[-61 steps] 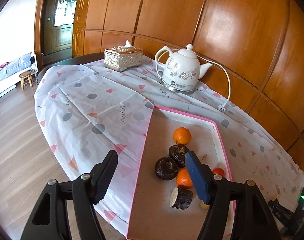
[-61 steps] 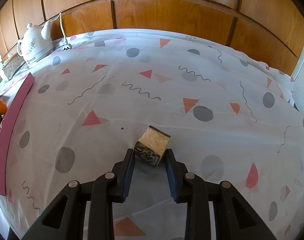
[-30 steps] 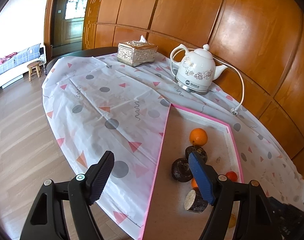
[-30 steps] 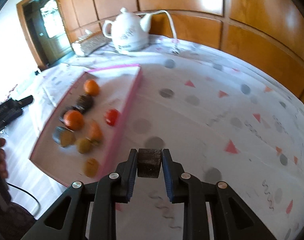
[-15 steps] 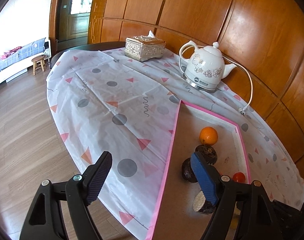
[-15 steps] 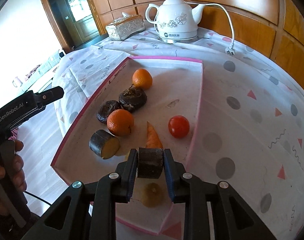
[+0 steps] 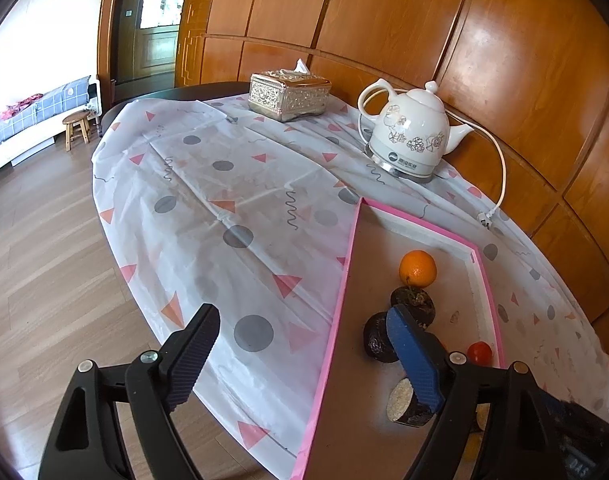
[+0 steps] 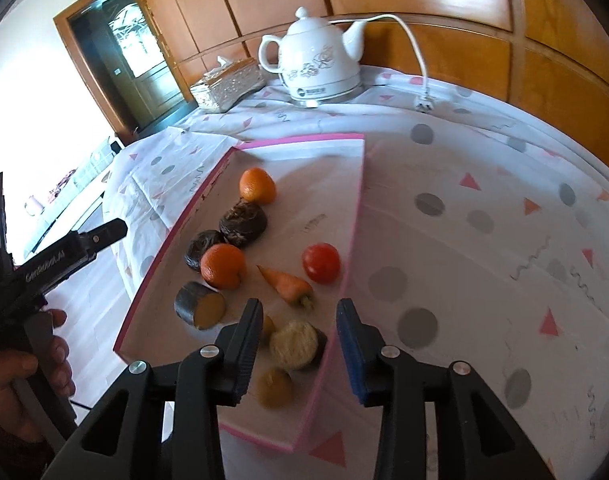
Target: Organize fruits
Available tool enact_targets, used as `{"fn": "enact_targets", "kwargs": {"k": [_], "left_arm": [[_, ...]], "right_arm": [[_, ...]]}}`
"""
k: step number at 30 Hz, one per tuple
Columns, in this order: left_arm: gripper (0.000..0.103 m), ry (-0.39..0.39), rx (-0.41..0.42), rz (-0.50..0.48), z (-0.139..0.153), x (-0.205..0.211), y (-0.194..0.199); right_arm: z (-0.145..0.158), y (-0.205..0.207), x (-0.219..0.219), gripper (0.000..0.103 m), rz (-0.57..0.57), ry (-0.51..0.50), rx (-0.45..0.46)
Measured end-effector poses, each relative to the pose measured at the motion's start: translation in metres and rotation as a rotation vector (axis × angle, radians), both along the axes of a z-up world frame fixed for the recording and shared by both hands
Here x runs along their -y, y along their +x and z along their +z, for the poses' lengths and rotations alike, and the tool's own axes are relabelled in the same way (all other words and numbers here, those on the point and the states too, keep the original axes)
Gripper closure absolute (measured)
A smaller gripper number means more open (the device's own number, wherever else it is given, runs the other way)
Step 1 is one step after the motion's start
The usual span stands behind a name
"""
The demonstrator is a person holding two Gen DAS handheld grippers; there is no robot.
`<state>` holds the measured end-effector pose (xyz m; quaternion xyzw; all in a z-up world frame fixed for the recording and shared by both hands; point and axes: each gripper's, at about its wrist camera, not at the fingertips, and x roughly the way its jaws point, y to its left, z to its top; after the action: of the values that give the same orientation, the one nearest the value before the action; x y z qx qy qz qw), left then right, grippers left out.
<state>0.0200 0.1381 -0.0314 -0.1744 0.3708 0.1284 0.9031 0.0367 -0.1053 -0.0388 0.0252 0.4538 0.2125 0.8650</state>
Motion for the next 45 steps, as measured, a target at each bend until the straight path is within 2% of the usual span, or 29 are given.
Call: {"fn": "enact_targets", "kwargs": {"k": [5, 11, 16, 22, 32, 38, 45], "left_arm": [[0.015, 0.011, 0.0, -0.022, 0.001, 0.006, 0.0], [0.011, 0.032, 0.011, -0.044, 0.006, 0.013, -0.002], [0.007, 0.053, 0.036, -0.059, 0.013, 0.018, -0.007], [0.002, 0.083, 0.062, -0.09, 0.021, 0.03, -0.012], [0.0, 0.143, 0.089, -0.125, 0.03, 0.05, -0.025], [0.0, 0.171, 0.086, -0.137, 0.033, 0.06, -0.029], [0.0, 0.23, 0.104, -0.138, 0.039, 0.072, -0.032]], "right_arm": [[-0.004, -0.014, -0.003, 0.065, 0.037, -0.045, 0.002], [-0.015, -0.028, -0.034, 0.065, 0.14, -0.114, 0.014], [-0.022, -0.031, -0.04, 0.065, 0.146, -0.134, 0.01], [-0.008, -0.037, -0.032, 0.065, 0.083, -0.125, 0.068], [0.007, -0.044, -0.011, 0.063, -0.076, -0.143, 0.138], [0.006, -0.045, 0.0, 0.063, -0.138, -0.158, 0.147], [0.004, -0.047, 0.004, 0.063, -0.159, -0.174, 0.148]]}}
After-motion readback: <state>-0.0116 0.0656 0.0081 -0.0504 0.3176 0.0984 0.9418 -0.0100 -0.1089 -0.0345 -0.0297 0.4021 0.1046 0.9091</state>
